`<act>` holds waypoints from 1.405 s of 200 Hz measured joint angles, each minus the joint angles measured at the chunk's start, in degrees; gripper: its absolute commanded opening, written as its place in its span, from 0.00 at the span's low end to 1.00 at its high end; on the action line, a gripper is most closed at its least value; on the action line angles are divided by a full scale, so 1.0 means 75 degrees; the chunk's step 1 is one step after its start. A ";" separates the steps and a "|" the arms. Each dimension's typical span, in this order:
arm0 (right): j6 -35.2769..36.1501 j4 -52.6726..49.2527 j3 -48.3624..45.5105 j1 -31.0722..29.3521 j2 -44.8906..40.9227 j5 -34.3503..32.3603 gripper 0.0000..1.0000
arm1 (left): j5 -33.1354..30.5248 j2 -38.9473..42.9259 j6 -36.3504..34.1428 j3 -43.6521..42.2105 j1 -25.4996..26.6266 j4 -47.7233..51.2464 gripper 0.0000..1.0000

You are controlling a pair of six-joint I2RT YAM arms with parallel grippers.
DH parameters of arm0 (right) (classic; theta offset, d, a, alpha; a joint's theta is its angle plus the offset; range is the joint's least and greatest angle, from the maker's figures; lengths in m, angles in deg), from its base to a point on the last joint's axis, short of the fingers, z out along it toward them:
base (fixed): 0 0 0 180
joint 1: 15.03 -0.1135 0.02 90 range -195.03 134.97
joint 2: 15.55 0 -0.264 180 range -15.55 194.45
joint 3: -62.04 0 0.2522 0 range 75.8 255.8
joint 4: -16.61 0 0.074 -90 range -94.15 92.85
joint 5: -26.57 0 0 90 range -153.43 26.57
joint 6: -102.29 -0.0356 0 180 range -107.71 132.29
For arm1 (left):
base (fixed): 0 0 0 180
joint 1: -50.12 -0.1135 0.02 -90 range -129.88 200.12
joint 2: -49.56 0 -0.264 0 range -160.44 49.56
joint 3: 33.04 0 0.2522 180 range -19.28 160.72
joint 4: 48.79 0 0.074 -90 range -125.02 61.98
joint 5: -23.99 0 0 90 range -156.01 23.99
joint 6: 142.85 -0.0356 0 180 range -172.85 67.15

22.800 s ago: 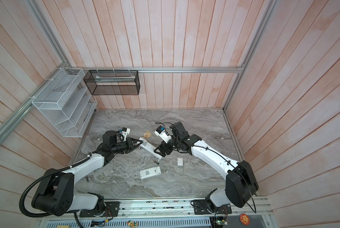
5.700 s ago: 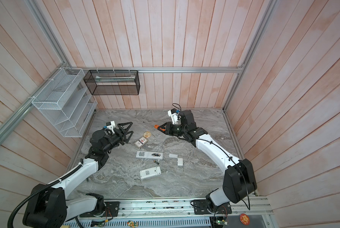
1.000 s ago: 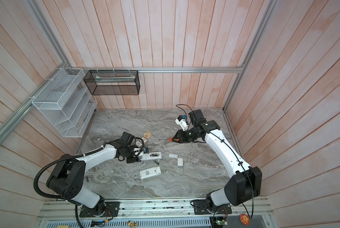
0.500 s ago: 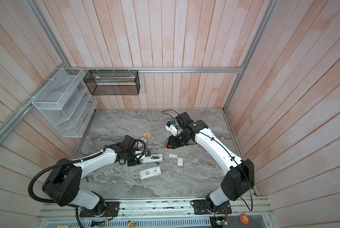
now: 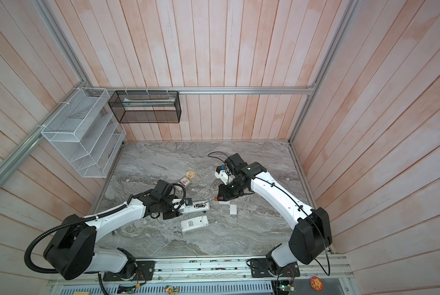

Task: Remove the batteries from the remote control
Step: 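Bring the screwdriver tip to the battery compartment with the right gripper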

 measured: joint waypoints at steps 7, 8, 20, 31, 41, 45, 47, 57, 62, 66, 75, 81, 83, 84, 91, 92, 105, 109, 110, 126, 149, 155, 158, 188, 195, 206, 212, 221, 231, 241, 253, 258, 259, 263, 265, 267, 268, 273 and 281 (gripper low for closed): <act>0.0000 0.0003 -0.0020 -0.0020 -0.0015 -0.0006 0.08 | 0.0000 0.0047 0.0020 -0.0070 0.0000 -0.0023 0.23; 0.0003 0.0006 -0.0023 -0.0026 -0.0017 -0.0009 0.08 | -0.0003 0.0055 0.0023 -0.0085 0.0000 -0.0032 0.23; 0.0009 0.0023 -0.0029 -0.0052 -0.0038 -0.0064 0.08 | 0.0003 0.0122 0.0026 -0.0198 0.0006 -0.0070 0.23; 0.0041 0.0038 -0.0029 -0.0055 -0.0058 -0.0102 0.08 | 0.0006 0.0166 0.0047 -0.0289 0.0006 -0.0090 0.22; 0.0090 0.0032 -0.0029 -0.0064 -0.0076 -0.0143 0.08 | 0.0015 0.0195 0.0067 -0.0379 0.0012 -0.0143 0.22; 0.0102 0.0032 -0.0029 -0.0064 -0.0082 -0.0152 0.08 | 0.0020 0.0201 0.0076 -0.0405 0.0012 -0.0146 0.21; 0.0125 0.0035 -0.0032 -0.0067 -0.0087 -0.0163 0.08 | 0.0023 0.0204 0.0076 -0.0420 0.0012 -0.0152 0.21; 0.0189 0.0032 -0.0035 -0.0082 -0.0105 -0.0181 0.08 | 0.0026 0.0210 0.0111 -0.0493 0.0012 -0.0195 0.20; 0.0210 0.0032 -0.0035 -0.0090 -0.0117 -0.0187 0.08 | 0.0026 0.0210 0.0122 -0.0513 0.0015 -0.0195 0.19; 0.0227 0.0026 -0.0035 -0.0096 -0.0119 -0.0189 0.08 | 0.0026 0.0210 0.0137 -0.0527 0.0017 -0.0198 0.19; 0.0262 0.0029 -0.0038 -0.0105 -0.0125 -0.0189 0.08 | 0.0026 0.0210 0.0181 -0.0554 0.0026 -0.0227 0.18; 0.0283 0.0029 -0.0038 -0.0114 -0.0125 -0.0189 0.08 | 0.0023 0.0210 0.0210 -0.0577 0.0026 -0.0280 0.18; 0.0294 0.0032 -0.0041 -0.0117 -0.0125 -0.0189 0.08 | 0.0023 0.0210 0.0227 -0.0583 0.0026 -0.0291 0.18; 0.0297 0.0032 -0.0044 -0.0117 -0.0125 -0.0189 0.08 | 0.0026 0.0210 0.0230 -0.0586 0.0026 -0.0300 0.18; 0.0323 0.0035 -0.0052 -0.0128 -0.0125 -0.0189 0.08 | 0.0026 0.0207 0.0271 -0.0618 0.0026 -0.0358 0.17; 0.0323 0.0035 -0.0052 -0.0131 -0.0125 -0.0192 0.08 | 0.0026 0.0207 0.0280 -0.0621 0.0026 -0.0361 0.17; 0.0353 0.0055 -0.0087 -0.0154 -0.0125 -0.0189 0.08 | 0.0023 0.0198 0.0361 -0.0662 0.0044 -0.0446 0.15; 0.0356 0.0070 -0.0102 -0.0163 -0.0128 -0.0189 0.08 | 0.0023 0.0192 0.0396 -0.0679 0.0050 -0.0478 0.14; 0.0358 0.0076 -0.0111 -0.0166 -0.0128 -0.0189 0.08 | 0.0023 0.0192 0.0402 -0.0688 0.0050 -0.0487 0.14; 0.0379 0.0134 -0.0175 -0.0198 -0.0128 -0.0192 0.08 | 0.0026 0.0178 0.0507 -0.0740 0.0093 -0.0580 0.14; 0.0399 0.0154 -0.0184 -0.0233 -0.0128 -0.0198 0.08 | 0.0023 0.0146 0.0595 -0.0746 0.0134 -0.0597 0.14; 0.0408 0.0152 -0.0184 -0.0239 -0.0128 -0.0204 0.08 | 0.0023 0.0131 0.0597 -0.0734 0.0143 -0.0577 0.14; 0.0414 0.0149 -0.0184 -0.0239 -0.0125 -0.0210 0.08 | 0.0023 0.0122 0.0597 -0.0726 0.0143 -0.0560 0.14; 0.0539 0.0076 -0.0175 -0.0239 -0.0117 -0.0393 0.07 | -0.0044 -0.0172 0.0586 -0.0175 0.0163 -0.0035 0.14; 0.0565 0.0038 -0.0169 -0.0239 -0.0111 -0.0437 0.07 | -0.0070 -0.0230 0.0583 0.0003 0.0163 0.0099 0.13; 0.0609 -0.0020 -0.0154 -0.0239 -0.0096 -0.0495 0.07 | -0.0114 -0.0268 0.0551 0.0230 0.0175 0.0283 0.14; 0.0638 -0.0035 -0.0152 -0.0239 -0.0090 -0.0519 0.07 | -0.0137 -0.0274 0.0527 0.0323 0.0175 0.0361 0.13; 0.0667 -0.0050 -0.0149 -0.0239 -0.0085 -0.0533 0.07 | -0.0192 -0.0274 0.0490 0.0437 0.0175 0.0458 0.13; 0.0723 -0.0052 -0.0146 -0.0239 -0.0079 -0.0542 0.07 | -0.0221 -0.0274 0.0443 0.0495 0.0175 0.0525 0.13; 0.0749 -0.0055 -0.0146 -0.0239 -0.0070 -0.0565 0.07 | -0.0259 -0.0274 0.0428 0.0507 0.0175 0.0597 0.12; 0.0772 -0.0061 -0.0146 -0.0239 -0.0055 -0.0621 0.07 | -0.0268 -0.0274 0.0411 0.0507 0.0178 0.0720 0.12; 0.0772 -0.0058 -0.0146 -0.0239 -0.0044 -0.0635 0.07 | -0.0274 -0.0274 0.0405 0.0507 0.0184 0.0764 0.12; 0.0772 -0.0058 -0.0146 -0.0239 -0.0041 -0.0638 0.07 | -0.0274 -0.0274 0.0405 0.0507 0.0184 0.0766 0.12; 0.0775 -0.0055 -0.0146 -0.0239 -0.0038 -0.0650 0.07 | -0.0280 -0.0274 0.0402 0.0507 0.0192 0.0793 0.12; 0.0772 -0.0055 -0.0146 -0.0239 -0.0032 -0.0656 0.07 | -0.0280 -0.0274 0.0396 0.0507 0.0192 0.0799 0.12; 0.0772 -0.0055 -0.0146 -0.0239 -0.0026 -0.0659 0.07 | -0.0283 -0.0274 0.0391 0.0507 0.0198 0.0807 0.12; 0.0772 -0.0055 -0.0146 -0.0239 -0.0026 -0.0659 0.07 | -0.0286 -0.0274 0.0391 0.0507 0.0204 0.0813 0.12; 0.0772 -0.0055 -0.0146 -0.0239 -0.0012 -0.0664 0.07 | -0.0291 -0.0277 0.0385 0.0507 0.0219 0.0833 0.11; 0.0775 -0.0050 -0.0146 -0.0239 0.0012 -0.0662 0.07 | -0.0291 -0.0280 0.0382 0.0507 0.0242 0.0866 0.10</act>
